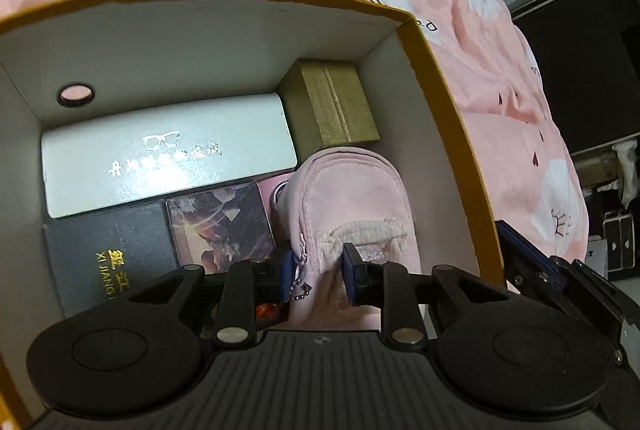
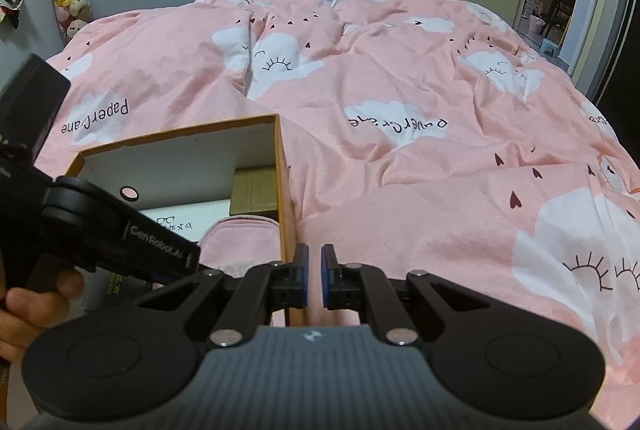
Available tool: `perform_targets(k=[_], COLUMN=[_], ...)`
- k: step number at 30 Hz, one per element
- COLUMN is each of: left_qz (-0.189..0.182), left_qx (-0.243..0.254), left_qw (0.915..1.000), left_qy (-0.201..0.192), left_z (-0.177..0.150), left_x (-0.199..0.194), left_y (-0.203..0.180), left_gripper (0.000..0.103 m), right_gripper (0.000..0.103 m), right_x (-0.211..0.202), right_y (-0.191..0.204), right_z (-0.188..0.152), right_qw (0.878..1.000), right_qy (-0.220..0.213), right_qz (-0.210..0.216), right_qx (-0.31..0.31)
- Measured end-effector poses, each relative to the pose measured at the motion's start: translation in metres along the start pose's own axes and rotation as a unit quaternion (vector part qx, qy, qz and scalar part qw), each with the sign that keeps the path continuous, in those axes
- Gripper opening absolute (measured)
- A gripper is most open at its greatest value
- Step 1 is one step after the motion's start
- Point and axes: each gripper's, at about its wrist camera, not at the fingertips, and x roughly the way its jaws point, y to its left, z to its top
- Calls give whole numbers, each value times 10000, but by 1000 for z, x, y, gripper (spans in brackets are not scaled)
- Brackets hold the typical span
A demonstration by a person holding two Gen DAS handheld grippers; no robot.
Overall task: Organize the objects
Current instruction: 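Lower the pink pouch into the box beside the gold cube and open the left tool, then move both tools out of the box to the plush toys beside it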
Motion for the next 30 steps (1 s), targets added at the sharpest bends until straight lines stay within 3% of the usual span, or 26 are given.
perform_targets(k=[5,7,10,15,17,20,25,30], left_qz=[-12,19,-9,131,220,339,627,1270], left_qx=[45,120,221,476,642,963,1333,1515], left_qw=[10000,9999,9996,9979,9955,9889,9735,9466], left_qy=[-36,-72,-183,-423,-656,-1076,-1749,-2549], left_z=[-1,-1,-3,-8,-14,-27,-63,-114], left_x=[3,-1,-6,-19,-33,-60,-113,-162], left_y=[1,-1,-5,-14,-18,-28,-36,-37], left_gripper=[30,36,51,53,53,53,53,53], right_gripper=[7,8,18,26,36,45,51,59], right_x=[2,1,-2,-17,-25,-38,-59,-81], right_y=[1,2,3,3,4,6,18,38], right_z=[1,1,1,1,-1,-4,-12,-26], right_qw=[10000,10000,9998,9992,9990,9987,9983,9963], right_qy=[5,-10,-89,-257,-331,-454,-574,-712], right_qz=[-37,-75,-163,-255,-265,-222,-29,436], right_qx=[-19,-44,-77,-158,-162,-114,29,213])
